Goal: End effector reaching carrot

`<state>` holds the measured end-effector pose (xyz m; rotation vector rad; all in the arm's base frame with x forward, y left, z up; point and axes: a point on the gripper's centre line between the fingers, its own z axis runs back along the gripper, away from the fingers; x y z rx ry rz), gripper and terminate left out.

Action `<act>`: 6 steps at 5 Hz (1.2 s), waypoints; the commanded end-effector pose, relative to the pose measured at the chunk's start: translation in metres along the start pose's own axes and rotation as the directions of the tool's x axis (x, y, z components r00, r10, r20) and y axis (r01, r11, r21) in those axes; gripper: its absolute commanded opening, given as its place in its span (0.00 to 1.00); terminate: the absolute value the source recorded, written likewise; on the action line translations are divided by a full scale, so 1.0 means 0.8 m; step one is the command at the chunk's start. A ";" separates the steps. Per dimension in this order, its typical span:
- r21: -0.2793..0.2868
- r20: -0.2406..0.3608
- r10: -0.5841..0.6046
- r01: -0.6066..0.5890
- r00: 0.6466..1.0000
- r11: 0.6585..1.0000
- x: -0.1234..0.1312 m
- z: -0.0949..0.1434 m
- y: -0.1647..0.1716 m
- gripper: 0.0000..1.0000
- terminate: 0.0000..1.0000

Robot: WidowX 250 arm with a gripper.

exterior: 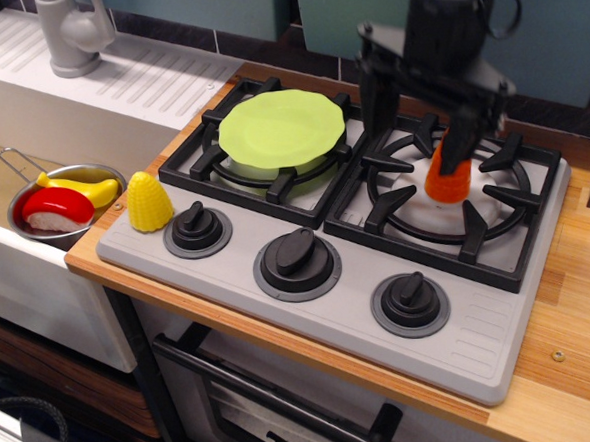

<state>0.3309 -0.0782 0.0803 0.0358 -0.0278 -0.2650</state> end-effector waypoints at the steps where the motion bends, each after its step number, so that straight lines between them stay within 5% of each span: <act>1: -0.015 0.089 0.008 -0.006 0.996 1.000 0.014 -0.003 -0.013 1.00 0.00; 3: -0.007 0.150 -0.025 0.026 0.988 1.000 0.030 -0.017 -0.012 1.00 0.00; 6: -0.023 0.149 -0.020 0.024 0.989 0.999 0.039 -0.025 -0.020 1.00 0.00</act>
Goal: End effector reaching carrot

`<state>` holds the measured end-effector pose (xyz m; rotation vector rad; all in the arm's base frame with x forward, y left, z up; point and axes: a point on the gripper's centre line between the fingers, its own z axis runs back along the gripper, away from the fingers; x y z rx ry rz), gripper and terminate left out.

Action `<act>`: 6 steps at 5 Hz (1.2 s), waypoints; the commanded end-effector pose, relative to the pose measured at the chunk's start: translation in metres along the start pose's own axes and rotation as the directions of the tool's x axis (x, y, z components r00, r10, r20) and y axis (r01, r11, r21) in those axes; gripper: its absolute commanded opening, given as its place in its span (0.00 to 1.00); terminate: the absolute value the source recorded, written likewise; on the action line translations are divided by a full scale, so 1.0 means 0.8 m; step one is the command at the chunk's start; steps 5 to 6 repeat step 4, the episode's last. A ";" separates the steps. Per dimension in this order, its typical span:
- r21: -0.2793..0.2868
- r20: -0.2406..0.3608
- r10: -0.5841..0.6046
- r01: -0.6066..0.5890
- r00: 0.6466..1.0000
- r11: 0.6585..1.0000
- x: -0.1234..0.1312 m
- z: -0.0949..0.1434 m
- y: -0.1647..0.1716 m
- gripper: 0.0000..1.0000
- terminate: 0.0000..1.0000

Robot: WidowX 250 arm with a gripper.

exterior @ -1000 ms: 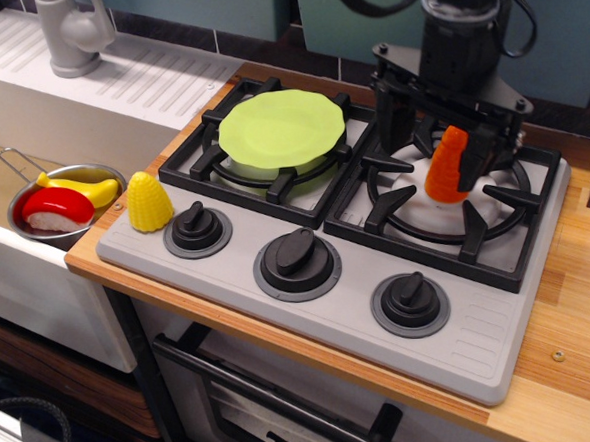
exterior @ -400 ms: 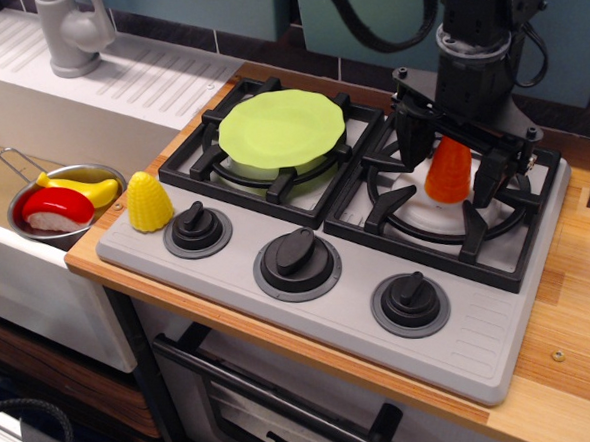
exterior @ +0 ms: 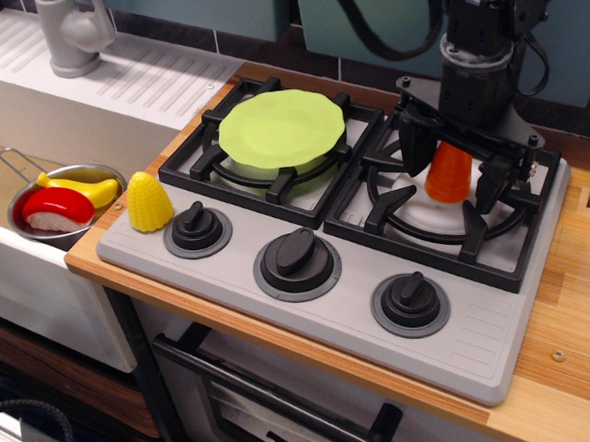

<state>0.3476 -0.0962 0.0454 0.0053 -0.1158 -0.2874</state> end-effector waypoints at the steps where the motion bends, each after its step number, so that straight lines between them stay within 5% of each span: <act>1: -0.021 0.049 -0.034 0.035 0.998 0.999 0.014 0.019 0.003 1.00 0.00; 3: -0.021 0.049 -0.034 0.035 0.998 0.999 0.014 0.019 0.003 1.00 0.00; 4: -0.021 0.049 -0.034 0.035 0.998 0.999 0.014 0.019 0.003 1.00 1.00; 6: -0.021 0.049 -0.034 0.035 0.998 0.999 0.014 0.019 0.003 1.00 1.00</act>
